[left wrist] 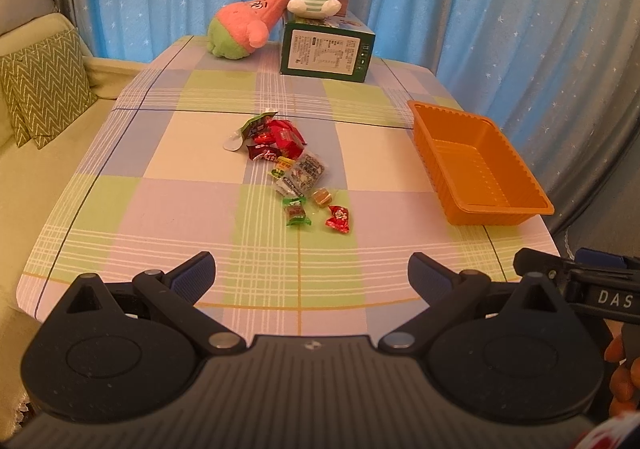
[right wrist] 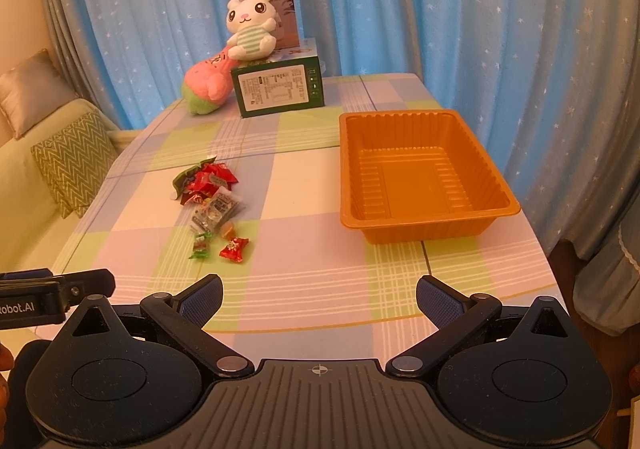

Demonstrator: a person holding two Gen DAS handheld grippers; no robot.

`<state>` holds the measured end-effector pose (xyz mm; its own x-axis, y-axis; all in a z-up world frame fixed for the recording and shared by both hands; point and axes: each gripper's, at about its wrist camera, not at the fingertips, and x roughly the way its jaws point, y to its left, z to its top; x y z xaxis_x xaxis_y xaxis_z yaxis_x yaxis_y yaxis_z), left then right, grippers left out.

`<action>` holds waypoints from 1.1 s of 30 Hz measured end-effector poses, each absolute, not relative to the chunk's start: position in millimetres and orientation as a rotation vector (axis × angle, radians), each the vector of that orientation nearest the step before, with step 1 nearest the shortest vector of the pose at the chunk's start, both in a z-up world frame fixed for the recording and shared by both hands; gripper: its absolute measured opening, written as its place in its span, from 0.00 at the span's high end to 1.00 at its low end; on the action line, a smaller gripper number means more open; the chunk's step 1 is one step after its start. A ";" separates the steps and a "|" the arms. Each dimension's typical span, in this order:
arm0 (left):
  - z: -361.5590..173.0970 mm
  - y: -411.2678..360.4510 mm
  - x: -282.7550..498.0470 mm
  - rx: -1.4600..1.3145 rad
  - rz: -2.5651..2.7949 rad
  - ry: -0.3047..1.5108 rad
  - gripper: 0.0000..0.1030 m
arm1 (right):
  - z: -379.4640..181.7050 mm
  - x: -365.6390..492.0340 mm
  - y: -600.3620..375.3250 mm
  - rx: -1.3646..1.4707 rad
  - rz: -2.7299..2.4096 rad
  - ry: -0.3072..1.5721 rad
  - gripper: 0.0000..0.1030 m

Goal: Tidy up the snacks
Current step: 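Reach the right gripper to the red wrapped candy and close on it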

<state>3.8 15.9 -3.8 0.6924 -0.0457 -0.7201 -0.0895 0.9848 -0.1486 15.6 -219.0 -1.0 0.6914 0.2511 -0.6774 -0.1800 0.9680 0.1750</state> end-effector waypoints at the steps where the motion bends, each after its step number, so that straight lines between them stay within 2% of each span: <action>1: -6.2 19.7 5.4 -0.176 0.030 0.809 0.01 | -3.3 17.1 -217.4 0.098 0.244 0.770 0.01; 8: -25.3 48.6 25.6 -0.175 0.063 0.825 0.01 | -21.3 37.6 -197.8 0.094 0.278 0.765 0.03; 10: -32.6 57.8 35.2 -0.184 0.072 0.834 0.02 | -29.5 47.5 -190.0 0.095 0.299 0.774 0.15; 12: -39.9 65.6 45.5 -0.195 0.077 0.847 0.06 | -38.8 58.2 -181.0 0.097 0.314 0.780 0.18; 16: -51.9 78.3 66.9 -0.214 0.095 0.860 0.08 | -57.9 80.7 -160.5 0.087 0.336 0.803 0.34; 24: -70.3 94.6 104.1 -0.230 0.103 0.881 0.09 | -104.4 122.5 -119.1 0.071 0.374 0.860 0.58; 33: -80.0 102.0 123.1 -0.242 0.094 0.899 0.12 | -127.7 154.6 -90.5 0.072 0.387 0.876 0.67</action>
<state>123.1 102.0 -80.0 0.6208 -0.0203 -0.7837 -0.1815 0.9688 -0.1688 154.6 -90.5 -127.7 0.5756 0.3596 -0.7344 -0.3009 0.9283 0.2186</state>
